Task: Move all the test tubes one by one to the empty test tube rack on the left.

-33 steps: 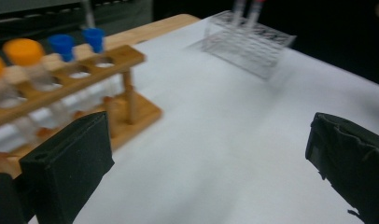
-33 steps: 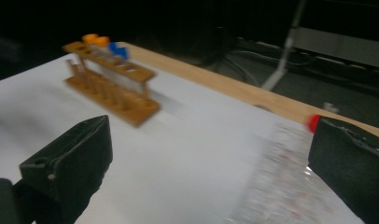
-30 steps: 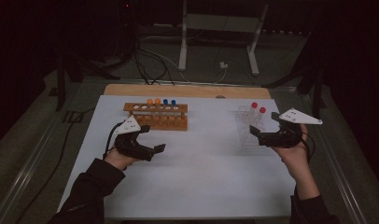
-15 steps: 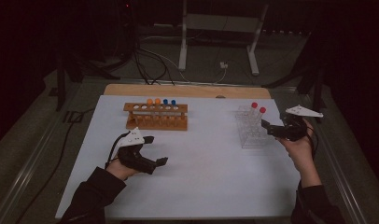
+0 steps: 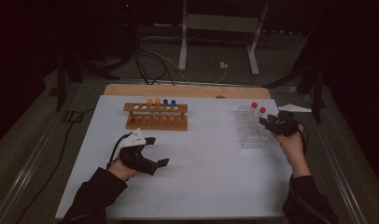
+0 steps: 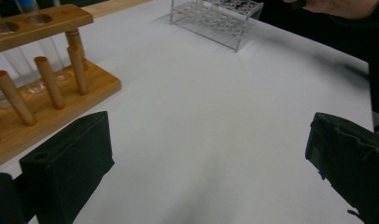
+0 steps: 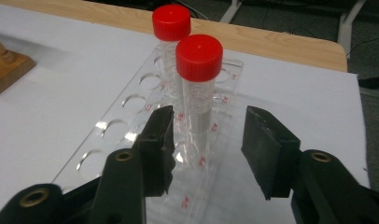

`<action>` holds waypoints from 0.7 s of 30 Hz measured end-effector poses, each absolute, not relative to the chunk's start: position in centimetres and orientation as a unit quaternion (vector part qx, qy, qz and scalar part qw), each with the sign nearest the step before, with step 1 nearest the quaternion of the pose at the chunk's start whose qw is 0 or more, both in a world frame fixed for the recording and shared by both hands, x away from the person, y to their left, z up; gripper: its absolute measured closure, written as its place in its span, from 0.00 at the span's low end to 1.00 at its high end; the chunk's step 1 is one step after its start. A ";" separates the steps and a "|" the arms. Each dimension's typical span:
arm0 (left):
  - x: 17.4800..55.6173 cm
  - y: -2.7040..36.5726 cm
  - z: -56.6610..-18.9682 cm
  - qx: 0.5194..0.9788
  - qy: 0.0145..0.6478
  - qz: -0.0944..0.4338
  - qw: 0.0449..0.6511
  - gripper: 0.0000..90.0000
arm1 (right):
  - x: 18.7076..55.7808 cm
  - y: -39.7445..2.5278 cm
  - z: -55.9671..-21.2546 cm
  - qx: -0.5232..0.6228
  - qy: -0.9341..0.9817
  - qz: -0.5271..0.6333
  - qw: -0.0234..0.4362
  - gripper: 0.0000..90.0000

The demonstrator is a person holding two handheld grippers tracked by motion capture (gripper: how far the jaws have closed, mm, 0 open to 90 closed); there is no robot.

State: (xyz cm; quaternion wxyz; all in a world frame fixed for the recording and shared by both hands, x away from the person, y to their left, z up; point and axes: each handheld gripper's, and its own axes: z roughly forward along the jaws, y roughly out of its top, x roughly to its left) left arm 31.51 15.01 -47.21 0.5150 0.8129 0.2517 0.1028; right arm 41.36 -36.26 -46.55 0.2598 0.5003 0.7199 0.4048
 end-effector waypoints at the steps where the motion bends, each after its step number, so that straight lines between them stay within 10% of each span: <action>1: 31.5 15.0 -47.2 0.813 0.252 0.104 0.515 0.02 | 41.6 -36.2 -46.6 0.499 0.721 0.407 0.256 0.63; 21: 31.7 15.3 -47.3 0.812 0.255 0.096 0.517 0.02 | 41.9 -35.3 -44.2 0.484 0.730 0.398 0.273 0.83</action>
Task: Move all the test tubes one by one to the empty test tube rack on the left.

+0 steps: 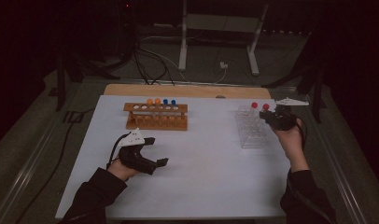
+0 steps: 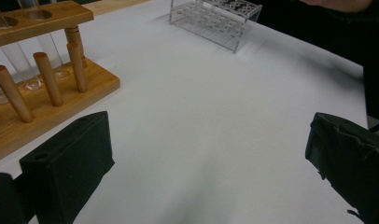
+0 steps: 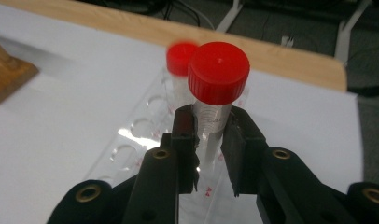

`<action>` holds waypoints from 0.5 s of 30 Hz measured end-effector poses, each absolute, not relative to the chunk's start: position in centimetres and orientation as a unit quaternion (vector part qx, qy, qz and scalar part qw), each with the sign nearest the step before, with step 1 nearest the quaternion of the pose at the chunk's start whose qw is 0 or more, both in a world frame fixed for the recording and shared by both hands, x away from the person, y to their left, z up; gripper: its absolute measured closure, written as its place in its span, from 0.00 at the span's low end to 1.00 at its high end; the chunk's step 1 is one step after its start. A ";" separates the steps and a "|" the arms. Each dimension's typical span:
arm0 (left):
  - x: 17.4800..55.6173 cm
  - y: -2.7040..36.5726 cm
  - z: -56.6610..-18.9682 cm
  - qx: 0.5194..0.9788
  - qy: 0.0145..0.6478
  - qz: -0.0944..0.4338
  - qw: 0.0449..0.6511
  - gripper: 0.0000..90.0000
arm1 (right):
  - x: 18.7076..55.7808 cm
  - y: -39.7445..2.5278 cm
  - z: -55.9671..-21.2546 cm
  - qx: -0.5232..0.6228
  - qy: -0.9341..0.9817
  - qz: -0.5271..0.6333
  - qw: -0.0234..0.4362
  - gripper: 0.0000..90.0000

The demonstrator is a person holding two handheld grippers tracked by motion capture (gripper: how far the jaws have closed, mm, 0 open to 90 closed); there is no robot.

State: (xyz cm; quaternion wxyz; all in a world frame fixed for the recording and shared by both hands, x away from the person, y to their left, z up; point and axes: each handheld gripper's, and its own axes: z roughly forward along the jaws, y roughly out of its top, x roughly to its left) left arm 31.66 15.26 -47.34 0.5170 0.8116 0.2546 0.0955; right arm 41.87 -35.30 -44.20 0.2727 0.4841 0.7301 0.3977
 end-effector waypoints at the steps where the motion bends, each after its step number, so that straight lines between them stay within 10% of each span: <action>1: 31.6 15.2 -47.3 0.813 0.253 0.095 0.515 0.02 | 41.7 -35.3 -43.7 0.482 0.729 0.400 0.275 0.83; 15: 31.3 14.7 -46.8 0.819 0.244 0.091 0.511 0.02 | 38.7 -32.2 -39.5 0.416 0.754 0.426 0.277 0.83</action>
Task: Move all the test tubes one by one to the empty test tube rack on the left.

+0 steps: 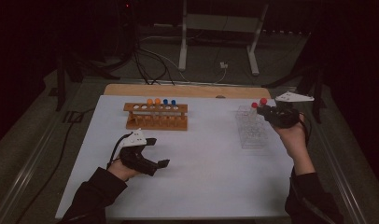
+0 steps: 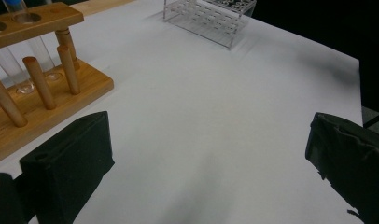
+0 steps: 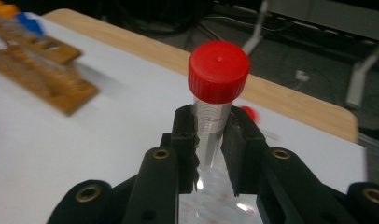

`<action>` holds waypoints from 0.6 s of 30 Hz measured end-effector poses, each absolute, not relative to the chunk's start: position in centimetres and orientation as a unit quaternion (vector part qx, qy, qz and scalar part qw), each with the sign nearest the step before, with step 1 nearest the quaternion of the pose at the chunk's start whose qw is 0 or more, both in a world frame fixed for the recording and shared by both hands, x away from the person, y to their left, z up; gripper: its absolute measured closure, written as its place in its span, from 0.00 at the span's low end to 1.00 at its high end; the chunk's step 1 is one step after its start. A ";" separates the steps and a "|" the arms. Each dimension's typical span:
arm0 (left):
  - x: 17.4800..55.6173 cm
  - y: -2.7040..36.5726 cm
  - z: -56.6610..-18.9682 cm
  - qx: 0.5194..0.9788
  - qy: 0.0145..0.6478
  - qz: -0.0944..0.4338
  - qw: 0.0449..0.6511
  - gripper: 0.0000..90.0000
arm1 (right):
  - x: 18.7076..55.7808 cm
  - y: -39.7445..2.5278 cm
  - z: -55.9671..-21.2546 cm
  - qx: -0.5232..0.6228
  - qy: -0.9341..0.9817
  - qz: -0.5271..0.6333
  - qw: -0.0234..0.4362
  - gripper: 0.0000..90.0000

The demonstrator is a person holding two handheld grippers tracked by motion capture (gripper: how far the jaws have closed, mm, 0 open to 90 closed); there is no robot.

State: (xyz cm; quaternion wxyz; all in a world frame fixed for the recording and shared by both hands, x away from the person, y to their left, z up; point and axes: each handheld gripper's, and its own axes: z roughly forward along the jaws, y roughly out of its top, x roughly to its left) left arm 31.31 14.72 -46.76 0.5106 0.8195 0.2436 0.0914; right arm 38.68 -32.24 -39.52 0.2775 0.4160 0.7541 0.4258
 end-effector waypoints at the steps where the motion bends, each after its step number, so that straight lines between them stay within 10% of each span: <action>1: 31.3 14.6 -46.7 0.820 0.243 0.092 0.510 0.02 | 38.5 -31.8 -39.5 0.410 0.759 0.425 0.276 0.83; 18: 31.4 12.7 -45.2 0.824 0.217 0.089 0.516 0.02 | 34.6 -25.1 -41.8 0.333 0.806 0.439 0.217 0.83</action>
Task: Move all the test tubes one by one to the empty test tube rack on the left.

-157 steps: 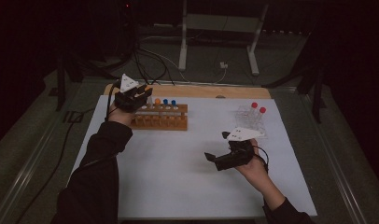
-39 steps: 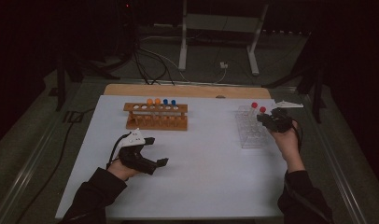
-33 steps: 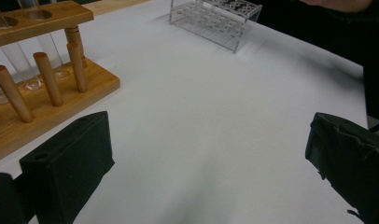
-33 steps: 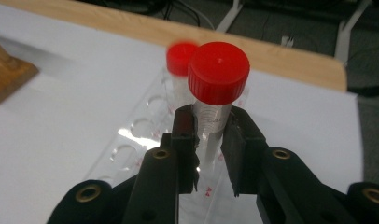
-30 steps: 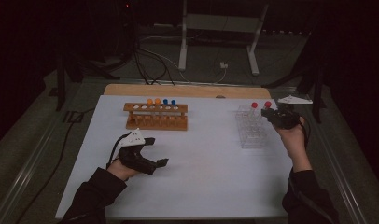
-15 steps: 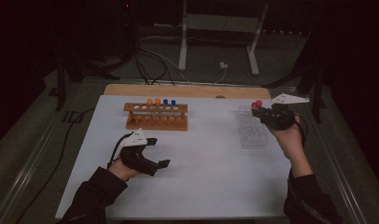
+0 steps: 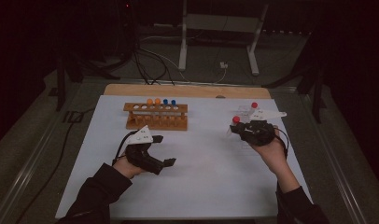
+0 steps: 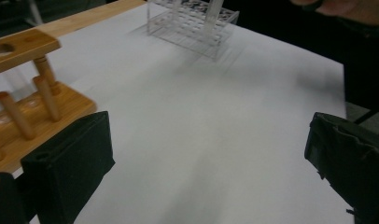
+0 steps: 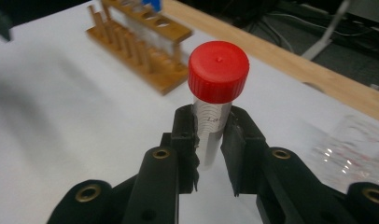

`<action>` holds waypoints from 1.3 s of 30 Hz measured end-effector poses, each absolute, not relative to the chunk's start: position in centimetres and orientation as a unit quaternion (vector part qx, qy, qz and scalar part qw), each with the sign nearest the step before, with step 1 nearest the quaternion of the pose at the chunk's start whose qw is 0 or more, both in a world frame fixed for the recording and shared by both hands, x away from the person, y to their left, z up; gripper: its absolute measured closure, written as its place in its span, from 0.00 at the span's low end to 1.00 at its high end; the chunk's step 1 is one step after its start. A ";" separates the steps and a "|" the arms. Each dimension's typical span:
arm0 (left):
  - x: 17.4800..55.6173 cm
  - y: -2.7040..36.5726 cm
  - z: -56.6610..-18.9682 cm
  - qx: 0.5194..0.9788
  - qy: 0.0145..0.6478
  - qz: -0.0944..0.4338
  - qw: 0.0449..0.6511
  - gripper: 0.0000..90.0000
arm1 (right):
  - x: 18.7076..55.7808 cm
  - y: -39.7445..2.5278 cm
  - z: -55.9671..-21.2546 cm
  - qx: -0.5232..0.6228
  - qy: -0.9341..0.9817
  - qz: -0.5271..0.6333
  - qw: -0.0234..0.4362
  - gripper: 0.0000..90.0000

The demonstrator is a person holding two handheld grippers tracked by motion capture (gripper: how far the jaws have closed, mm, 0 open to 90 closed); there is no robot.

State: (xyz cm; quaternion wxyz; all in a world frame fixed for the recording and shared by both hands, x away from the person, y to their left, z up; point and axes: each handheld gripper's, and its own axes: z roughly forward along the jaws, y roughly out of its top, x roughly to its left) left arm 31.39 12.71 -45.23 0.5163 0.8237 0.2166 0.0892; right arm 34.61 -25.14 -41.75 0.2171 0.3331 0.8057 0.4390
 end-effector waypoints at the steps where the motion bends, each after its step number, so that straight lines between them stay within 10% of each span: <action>1: 31.4 12.5 -45.2 0.824 0.215 0.089 0.516 0.02 | 34.4 -24.8 -41.9 0.331 0.807 0.441 0.213 0.83; 21: 32.3 7.2 -42.9 0.830 0.163 0.078 0.527 0.07 | 31.7 -19.7 -44.3 0.273 0.841 0.436 0.168 0.83; 39: 33.4 3.3 -42.8 0.838 0.135 0.095 0.521 0.52 | 31.0 -18.4 -44.9 0.255 0.851 0.435 0.150 0.83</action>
